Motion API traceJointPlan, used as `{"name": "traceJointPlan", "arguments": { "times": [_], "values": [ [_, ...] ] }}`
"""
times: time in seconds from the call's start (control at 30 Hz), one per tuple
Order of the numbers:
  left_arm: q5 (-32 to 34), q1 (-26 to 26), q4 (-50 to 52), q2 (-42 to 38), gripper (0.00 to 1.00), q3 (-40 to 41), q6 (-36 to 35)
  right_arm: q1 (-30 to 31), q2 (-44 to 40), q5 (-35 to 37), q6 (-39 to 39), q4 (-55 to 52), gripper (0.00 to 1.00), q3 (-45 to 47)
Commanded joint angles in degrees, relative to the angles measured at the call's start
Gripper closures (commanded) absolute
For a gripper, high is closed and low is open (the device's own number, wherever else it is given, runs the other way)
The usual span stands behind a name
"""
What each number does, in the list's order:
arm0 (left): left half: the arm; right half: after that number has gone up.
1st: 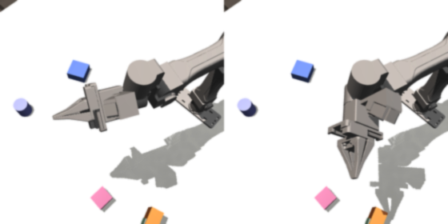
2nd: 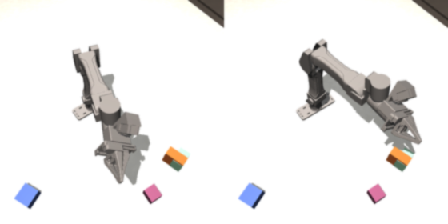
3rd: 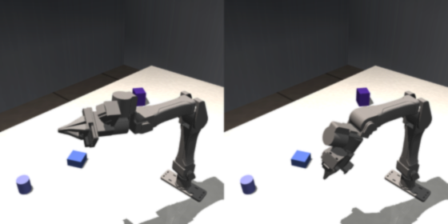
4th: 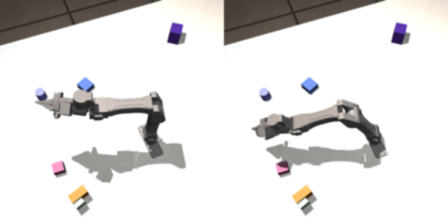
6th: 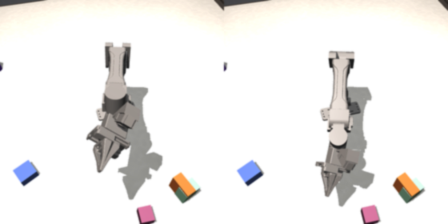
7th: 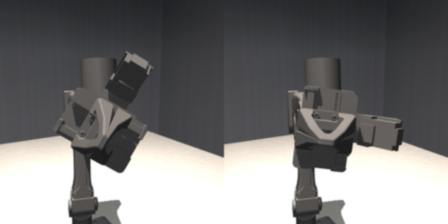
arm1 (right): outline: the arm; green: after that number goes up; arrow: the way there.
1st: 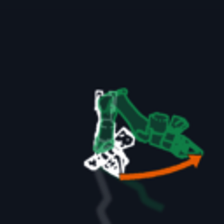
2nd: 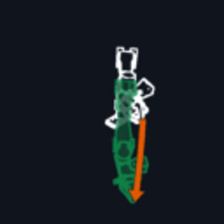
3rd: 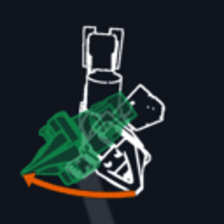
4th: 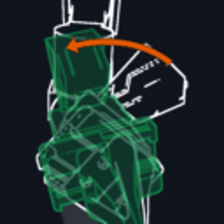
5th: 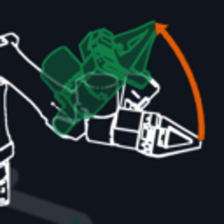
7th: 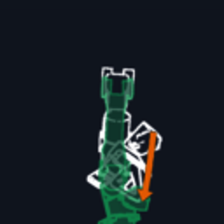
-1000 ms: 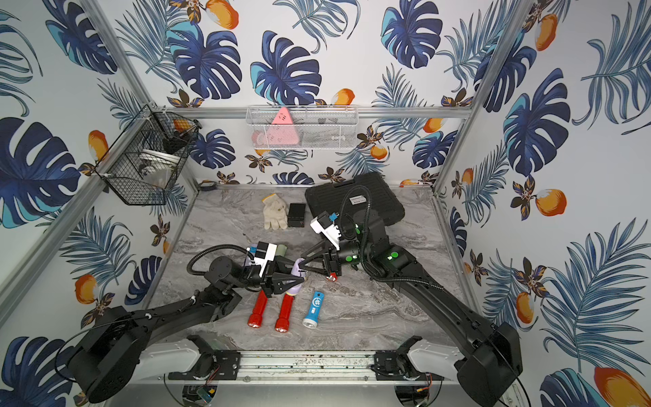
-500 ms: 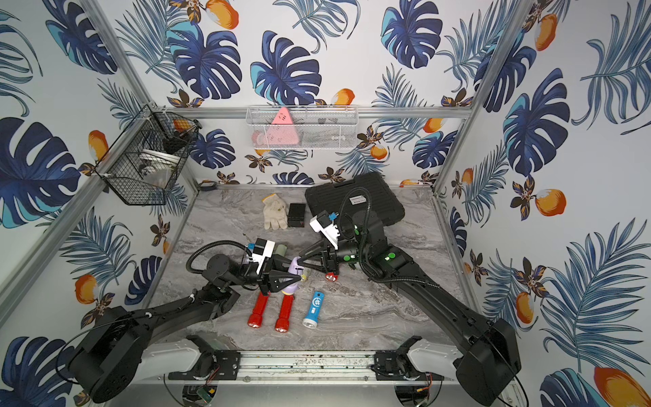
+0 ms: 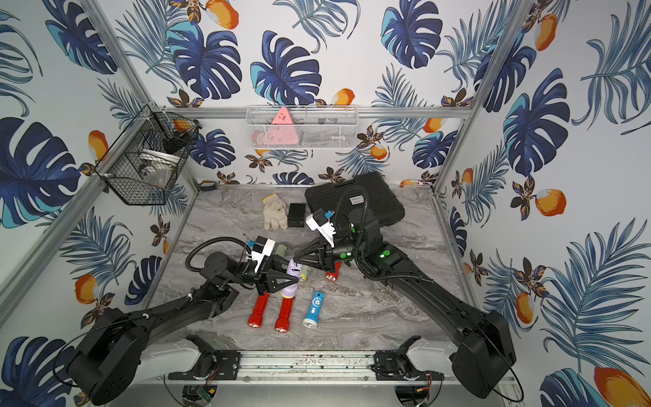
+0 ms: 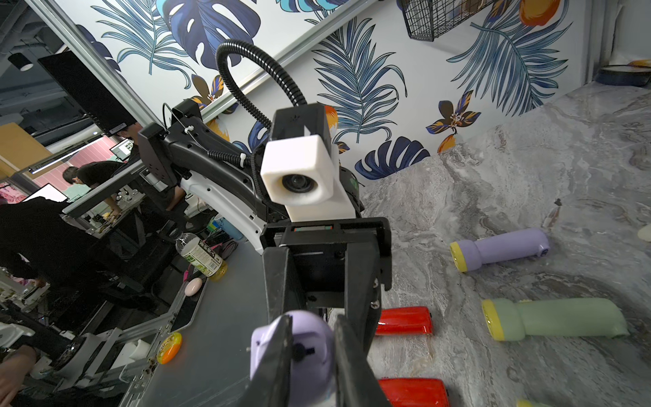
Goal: Close the plug at the bottom of the flashlight
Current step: Close the plug of the flashlight.
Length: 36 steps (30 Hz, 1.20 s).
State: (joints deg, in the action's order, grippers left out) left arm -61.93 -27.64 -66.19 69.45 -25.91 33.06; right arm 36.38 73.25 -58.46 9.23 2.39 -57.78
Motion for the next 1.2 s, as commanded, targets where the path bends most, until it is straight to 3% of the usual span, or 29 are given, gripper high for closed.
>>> {"name": "traceJointPlan", "arguments": {
  "times": [0.0, 0.53, 1.17],
  "values": [
    [3.6, 0.0, -12.9, -1.8, 1.0, -2.3, -0.1, 0.8, 1.5, 2.6, -1.9, -10.6, 0.81, 0.7],
    [3.4, 0.2, 1.8, -8.8, 1.0, -4.1, -9.4, 0.8, 1.8, 3.2, -2.4, -11.6, 0.97, 0.5],
    [2.2, 0.2, -2.3, -8.1, 1.0, -2.9, -6.2, 0.7, 2.4, 6.7, -9.5, -19.4, 1.0, -8.4]
  ]
}}
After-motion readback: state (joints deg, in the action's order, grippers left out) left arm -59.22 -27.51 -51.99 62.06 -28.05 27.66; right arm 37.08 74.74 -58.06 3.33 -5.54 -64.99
